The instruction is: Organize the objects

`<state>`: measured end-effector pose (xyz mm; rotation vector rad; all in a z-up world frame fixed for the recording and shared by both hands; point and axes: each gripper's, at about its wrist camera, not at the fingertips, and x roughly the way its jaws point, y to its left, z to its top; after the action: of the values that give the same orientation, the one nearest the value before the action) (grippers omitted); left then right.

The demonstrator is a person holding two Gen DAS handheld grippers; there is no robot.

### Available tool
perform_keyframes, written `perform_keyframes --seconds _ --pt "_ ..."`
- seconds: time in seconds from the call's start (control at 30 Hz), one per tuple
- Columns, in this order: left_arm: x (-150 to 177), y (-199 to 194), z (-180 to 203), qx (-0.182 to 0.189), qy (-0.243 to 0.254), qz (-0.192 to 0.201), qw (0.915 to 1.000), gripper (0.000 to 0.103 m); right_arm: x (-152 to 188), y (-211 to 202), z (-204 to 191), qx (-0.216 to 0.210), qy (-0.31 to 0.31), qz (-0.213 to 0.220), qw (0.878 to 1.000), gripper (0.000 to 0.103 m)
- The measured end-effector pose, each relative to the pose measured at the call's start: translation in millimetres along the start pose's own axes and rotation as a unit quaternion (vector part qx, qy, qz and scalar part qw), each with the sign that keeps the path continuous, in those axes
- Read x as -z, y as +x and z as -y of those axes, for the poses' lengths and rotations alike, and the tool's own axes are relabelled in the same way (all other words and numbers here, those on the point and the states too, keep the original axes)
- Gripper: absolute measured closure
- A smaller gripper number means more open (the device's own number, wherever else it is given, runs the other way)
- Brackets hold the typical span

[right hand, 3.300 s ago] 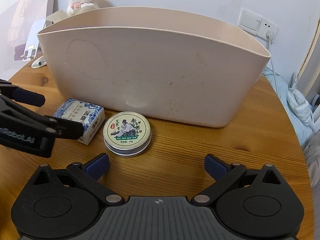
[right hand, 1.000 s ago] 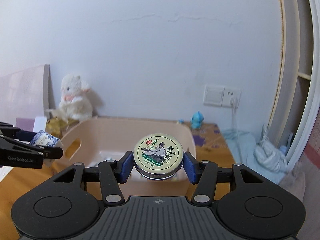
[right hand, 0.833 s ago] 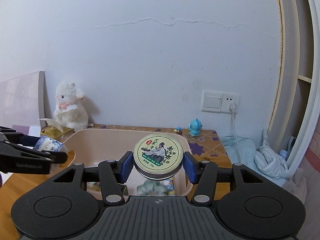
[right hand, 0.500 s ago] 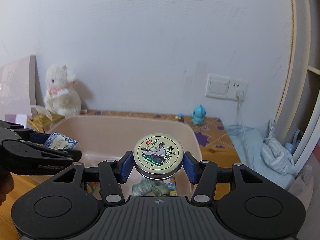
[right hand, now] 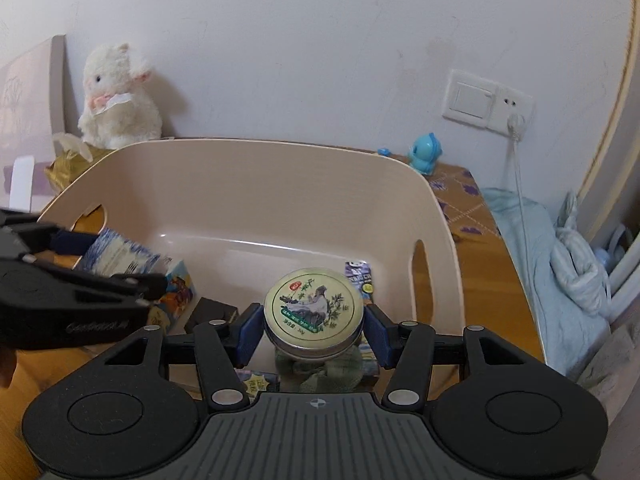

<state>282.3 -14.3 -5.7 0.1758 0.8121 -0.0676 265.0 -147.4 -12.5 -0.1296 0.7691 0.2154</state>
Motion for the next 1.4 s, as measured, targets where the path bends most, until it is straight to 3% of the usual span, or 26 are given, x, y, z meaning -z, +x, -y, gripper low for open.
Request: perform_keyframes --seconds 0.13,0.27,0.77,1.17,1.4 --pt "2 -12 -5 -0.006 -0.013 0.017 0.9997 0.015 0 -18 2 0.007 0.004 0.027 1.0 0.023" --pt "4 -29 -9 -0.017 -0.03 0.039 0.9986 0.008 0 -39 5 0.013 0.004 0.048 0.999 0.0" --pt "30 -99 -8 -0.025 -0.049 0.07 0.996 0.006 21 -114 -7 0.002 0.006 0.057 0.998 0.0" --pt "72 -150 -13 -0.023 -0.064 0.065 0.9956 0.006 53 -158 -15 -0.015 0.03 0.053 0.998 0.0" --pt "94 -181 -13 -0.003 -0.074 0.06 0.9954 0.006 79 -183 -14 -0.018 0.031 0.048 0.998 0.0"
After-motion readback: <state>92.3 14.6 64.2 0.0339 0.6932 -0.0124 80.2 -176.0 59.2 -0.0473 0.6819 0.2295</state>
